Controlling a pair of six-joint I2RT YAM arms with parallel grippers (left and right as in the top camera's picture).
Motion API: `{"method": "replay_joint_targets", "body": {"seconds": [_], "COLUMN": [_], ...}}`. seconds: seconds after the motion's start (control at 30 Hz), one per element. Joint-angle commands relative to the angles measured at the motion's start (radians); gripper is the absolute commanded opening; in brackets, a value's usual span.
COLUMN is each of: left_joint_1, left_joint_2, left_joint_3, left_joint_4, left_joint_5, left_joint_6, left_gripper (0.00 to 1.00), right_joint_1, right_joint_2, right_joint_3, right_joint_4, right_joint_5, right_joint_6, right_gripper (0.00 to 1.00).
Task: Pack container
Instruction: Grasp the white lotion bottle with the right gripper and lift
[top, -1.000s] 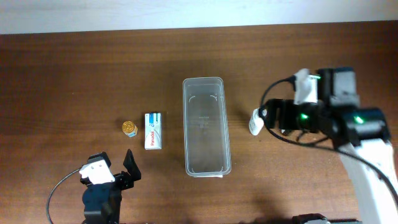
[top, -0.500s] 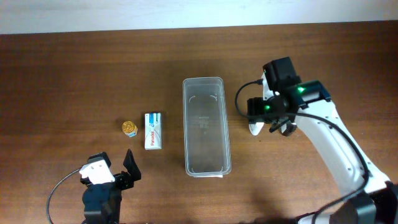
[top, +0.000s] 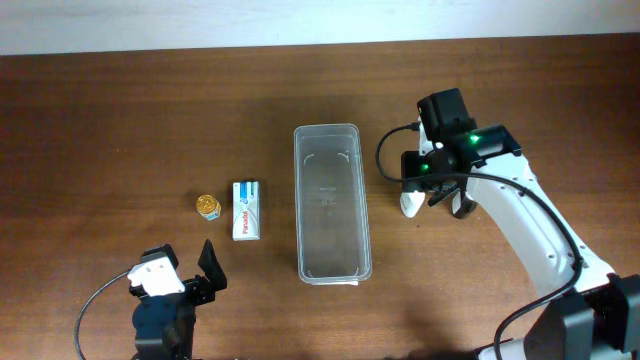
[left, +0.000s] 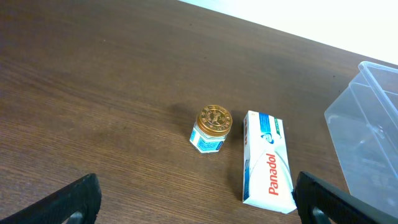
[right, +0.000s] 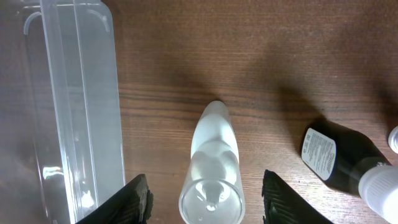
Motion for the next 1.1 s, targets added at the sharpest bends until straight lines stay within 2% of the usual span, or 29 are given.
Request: {"method": "replay_joint_targets", "body": {"seconds": [0.0,0.07,0.23,0.37,0.4,0.47,0.67,0.8,1.07], "left_joint_1": [0.004,0.004,0.004,0.004,0.004,0.004,0.004,0.004,0.004], "left_joint_2": [-0.007,-0.007,-0.007,-0.007,-0.007,-0.007,-0.007,-0.007,-0.007], "left_joint_3": [-0.005,-0.005,-0.005,-0.005,-0.005,-0.005,-0.005,-0.005,-0.005], "left_joint_4": [0.002,0.002,0.002,0.002,0.002,0.002,0.002,0.002,0.002], "left_joint_5": [0.007,0.007,0.007,0.007,0.007,0.007,0.007,0.007,0.007], "left_joint_6": [0.002,0.002,0.002,0.002,0.002,0.002,0.002,0.002,0.002], "left_gripper": [0.99,0.99,0.99,0.99,0.99,0.99,1.0,1.0,0.99], "right_joint_1": [0.006,0.006,0.006,0.006,0.006,0.006,0.006,0.007,0.079], "right_joint_2": [0.028,0.033,0.034,0.034,0.034,0.034,0.034,0.028,0.011], "right_joint_3": [0.019,0.019,0.019,0.019,0.019,0.019,0.024,0.077,0.418], "right_joint_4": [0.0,-0.003,-0.009,-0.021,-0.023,-0.027,-0.029,-0.074,-0.29], "right_joint_5": [0.015,0.015,0.015,0.015,0.015,0.015,0.015,0.015,0.011], "right_joint_6": [0.009,0.01,0.01,0.009,0.009,0.009,0.009,0.009,0.009], "right_gripper": [0.46,0.4,0.4,0.32,0.28,0.08,0.11,0.04,0.04]}}
